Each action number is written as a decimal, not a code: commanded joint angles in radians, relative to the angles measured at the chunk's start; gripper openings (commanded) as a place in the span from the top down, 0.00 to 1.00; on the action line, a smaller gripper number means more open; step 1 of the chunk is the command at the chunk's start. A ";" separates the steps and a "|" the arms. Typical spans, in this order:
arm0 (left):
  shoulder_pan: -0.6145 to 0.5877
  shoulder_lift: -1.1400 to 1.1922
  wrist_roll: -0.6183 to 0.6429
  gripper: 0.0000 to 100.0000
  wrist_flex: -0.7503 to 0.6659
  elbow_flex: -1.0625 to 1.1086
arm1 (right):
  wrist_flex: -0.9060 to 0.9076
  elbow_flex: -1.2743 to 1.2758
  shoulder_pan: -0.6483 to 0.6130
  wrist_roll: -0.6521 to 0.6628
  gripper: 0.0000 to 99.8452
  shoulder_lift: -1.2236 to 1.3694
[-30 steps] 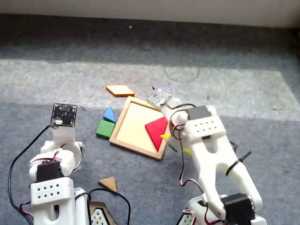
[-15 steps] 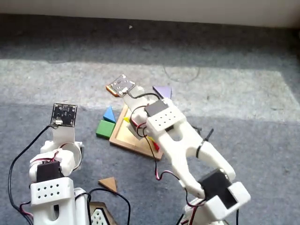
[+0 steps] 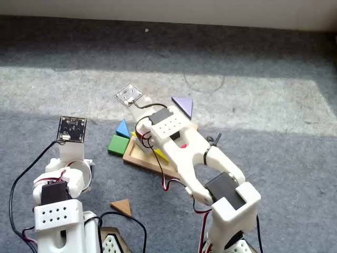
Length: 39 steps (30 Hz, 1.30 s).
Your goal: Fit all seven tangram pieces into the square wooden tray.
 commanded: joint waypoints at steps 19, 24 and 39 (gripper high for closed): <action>-0.012 -0.012 -0.009 0.88 -0.014 -0.005 | 0.272 -0.001 -0.050 0.101 0.64 -0.044; -0.012 -0.012 -0.009 0.88 -0.017 -0.005 | 0.272 -0.012 -0.053 0.066 0.64 -0.182; -0.012 -0.012 -0.009 0.88 -0.018 -0.005 | -0.001 0.130 0.094 0.046 0.88 -0.214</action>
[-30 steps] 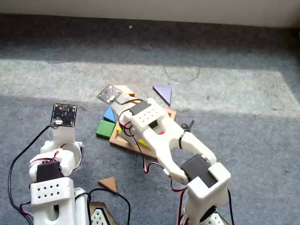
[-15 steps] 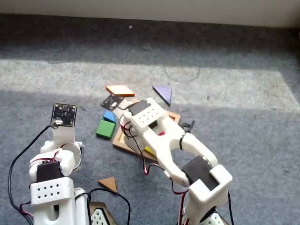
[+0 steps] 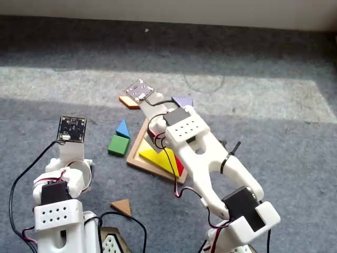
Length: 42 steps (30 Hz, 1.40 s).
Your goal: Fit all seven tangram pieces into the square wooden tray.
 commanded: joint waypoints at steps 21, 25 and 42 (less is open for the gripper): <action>-0.012 -0.012 -0.009 0.88 -0.020 -0.005 | 0.128 -0.028 -0.085 -0.011 0.93 0.005; -0.012 -0.012 -0.009 0.88 -0.020 -0.005 | 0.125 0.019 -0.071 -0.011 0.93 -0.183; -0.008 -0.012 -0.009 0.88 -0.020 0.008 | 0.073 0.406 0.085 -0.011 0.93 -0.507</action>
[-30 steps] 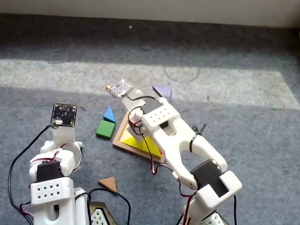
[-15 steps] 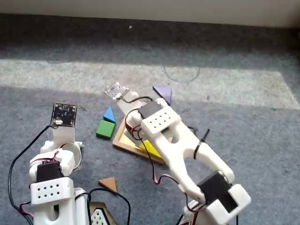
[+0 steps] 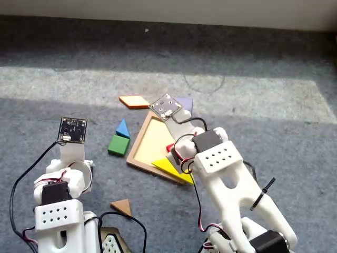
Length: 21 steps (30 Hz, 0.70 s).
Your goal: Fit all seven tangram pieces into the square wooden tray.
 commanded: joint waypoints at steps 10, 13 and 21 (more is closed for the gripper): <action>-0.010 -0.012 -0.009 0.88 -0.017 -0.007 | -0.286 0.229 -0.108 -0.011 0.93 -0.038; -0.010 -0.012 -0.009 0.88 -0.017 -0.007 | -0.303 0.223 -0.108 -0.011 0.93 0.010; -0.010 -0.012 -0.009 0.88 -0.017 -0.007 | -0.320 0.082 -0.108 -0.043 0.93 0.282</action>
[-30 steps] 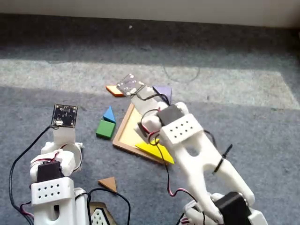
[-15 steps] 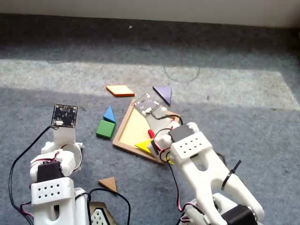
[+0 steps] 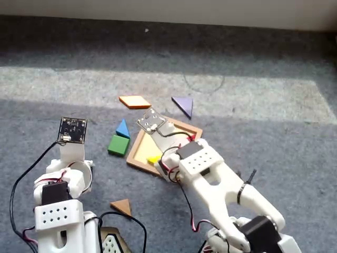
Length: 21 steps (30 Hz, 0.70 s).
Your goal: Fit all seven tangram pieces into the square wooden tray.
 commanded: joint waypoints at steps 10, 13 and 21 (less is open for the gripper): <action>-0.012 -0.013 -0.009 0.88 -0.017 -0.007 | -0.012 -0.219 -0.101 -0.020 0.93 0.197; -0.012 -0.013 -0.009 0.88 -0.017 -0.007 | -0.013 -0.220 -0.116 -0.021 0.93 0.199; -0.012 -0.013 -0.009 0.88 -0.017 -0.007 | 0.024 -0.220 -0.166 -0.021 0.93 0.180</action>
